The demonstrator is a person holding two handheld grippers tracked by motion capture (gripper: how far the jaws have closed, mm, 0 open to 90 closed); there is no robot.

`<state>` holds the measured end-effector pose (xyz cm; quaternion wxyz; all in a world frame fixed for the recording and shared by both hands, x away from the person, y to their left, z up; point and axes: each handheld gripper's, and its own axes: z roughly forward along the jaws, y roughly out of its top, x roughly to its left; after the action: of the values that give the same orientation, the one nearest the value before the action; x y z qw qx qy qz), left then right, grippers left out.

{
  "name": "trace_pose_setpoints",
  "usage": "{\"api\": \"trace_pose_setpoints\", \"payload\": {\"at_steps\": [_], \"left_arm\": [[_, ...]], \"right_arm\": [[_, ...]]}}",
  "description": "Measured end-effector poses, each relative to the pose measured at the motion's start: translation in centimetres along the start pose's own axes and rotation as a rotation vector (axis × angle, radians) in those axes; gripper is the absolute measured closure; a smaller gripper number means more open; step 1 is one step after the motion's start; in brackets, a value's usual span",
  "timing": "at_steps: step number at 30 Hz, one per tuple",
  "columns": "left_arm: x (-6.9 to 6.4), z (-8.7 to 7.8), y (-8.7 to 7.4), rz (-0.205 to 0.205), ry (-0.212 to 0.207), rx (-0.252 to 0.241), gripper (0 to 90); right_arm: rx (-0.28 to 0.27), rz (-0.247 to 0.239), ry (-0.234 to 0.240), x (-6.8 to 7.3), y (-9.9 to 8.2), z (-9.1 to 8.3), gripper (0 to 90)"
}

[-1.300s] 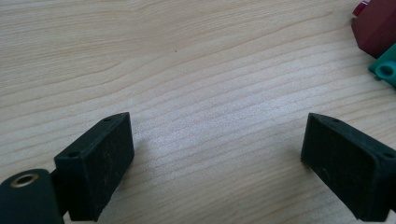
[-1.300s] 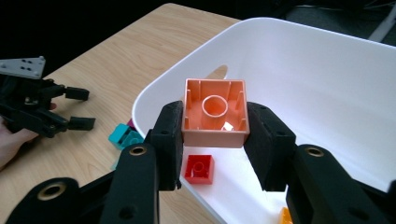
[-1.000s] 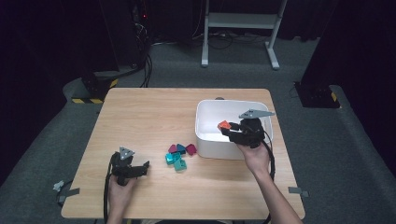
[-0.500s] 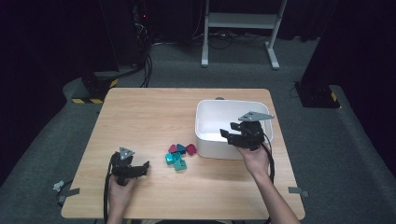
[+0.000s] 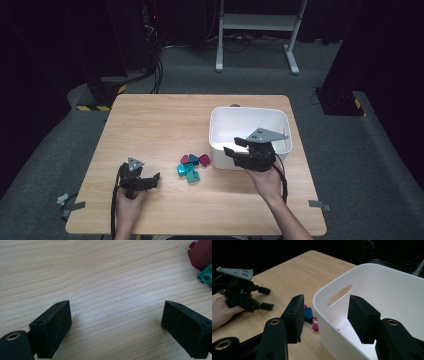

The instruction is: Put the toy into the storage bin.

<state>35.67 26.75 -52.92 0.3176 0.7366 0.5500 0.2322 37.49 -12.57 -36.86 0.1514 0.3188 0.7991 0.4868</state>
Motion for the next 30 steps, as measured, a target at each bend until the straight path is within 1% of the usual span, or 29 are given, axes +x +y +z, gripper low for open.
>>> {"api": "trace_pose_setpoints", "payload": {"at_steps": [1, 4, 8, 11, 14, 22, 25, 30], "left_arm": [[0.0, 0.0, 0.0, 0.001, 0.0, 0.0, 9.4], [0.0, 0.0, 0.0, 0.0, 0.0, 0.0, 9.4], [0.0, 0.0, 0.0, 0.0, 0.0, 0.0, 9.4], [0.0, 0.0, 0.0, 0.001, 0.0, 0.0, 9.4], [0.0, 0.0, 0.0, 0.001, 0.0, 0.0, 9.4], [0.0, 0.0, 0.0, 0.0, 0.0, 0.0, 9.4], [0.0, 0.0, 0.0, 0.001, 0.0, 0.001, 9.4], [0.0, 0.0, 0.0, 0.0, 0.0, 0.0, 9.4]], "right_arm": [[0.005, -0.008, 0.018, 0.7, -0.2, 0.3, 47.7], [0.012, -0.015, 0.041, 1.5, -0.7, 0.9, 47.5], [0.031, -0.025, 0.056, 2.4, -1.5, 1.8, 47.3], [0.035, -0.021, 0.076, 2.9, -2.1, 2.5, 47.2], [0.054, -0.026, 0.085, 3.4, -2.8, 3.2, 47.1], [0.072, -0.017, 0.103, 4.2, -4.7, 4.7, 46.5], [0.085, -0.022, 0.102, 4.4, -5.4, 5.3, 46.3], [0.104, -0.014, 0.106, 4.7, -6.6, 6.5, 45.5]]}}
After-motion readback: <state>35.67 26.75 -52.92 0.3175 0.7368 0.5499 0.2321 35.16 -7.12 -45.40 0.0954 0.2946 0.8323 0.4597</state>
